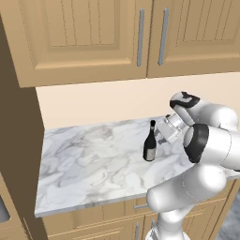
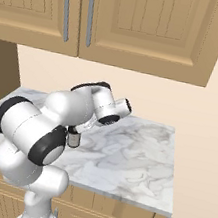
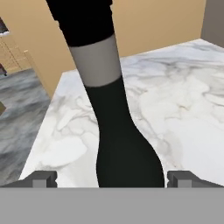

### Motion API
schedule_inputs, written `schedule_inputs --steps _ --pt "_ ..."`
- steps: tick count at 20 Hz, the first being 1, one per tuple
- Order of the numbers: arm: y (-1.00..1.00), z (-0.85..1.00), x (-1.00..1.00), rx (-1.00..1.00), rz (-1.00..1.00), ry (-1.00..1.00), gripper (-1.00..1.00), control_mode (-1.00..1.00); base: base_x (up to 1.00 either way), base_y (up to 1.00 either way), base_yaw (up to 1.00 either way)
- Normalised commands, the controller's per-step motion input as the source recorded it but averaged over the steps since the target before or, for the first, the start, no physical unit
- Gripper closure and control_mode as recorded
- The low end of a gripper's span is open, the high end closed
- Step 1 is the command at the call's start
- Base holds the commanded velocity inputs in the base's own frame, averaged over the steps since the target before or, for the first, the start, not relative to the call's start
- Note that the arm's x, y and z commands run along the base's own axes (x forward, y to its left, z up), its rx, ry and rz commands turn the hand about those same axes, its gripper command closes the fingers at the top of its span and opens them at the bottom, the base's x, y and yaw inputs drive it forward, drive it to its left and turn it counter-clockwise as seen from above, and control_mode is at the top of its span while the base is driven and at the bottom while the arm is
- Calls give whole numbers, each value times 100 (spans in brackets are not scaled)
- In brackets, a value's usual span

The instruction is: Place the drinks on the dining counter in a tight cluster.

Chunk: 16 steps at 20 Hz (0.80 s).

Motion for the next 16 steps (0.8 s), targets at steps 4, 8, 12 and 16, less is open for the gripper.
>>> schedule_inputs --steps 4,8,12,16 --pt "4 -13 4 0 0 0 -100 -100 0 0 0" --pt "15 -16 1 0 0 0 -100 -100 0 0 0" --pt "17 -8 0 0 0 0 -100 -100 0 0 0" --pt "19 -6 0 0 0 0 -100 -100 0 0 0"
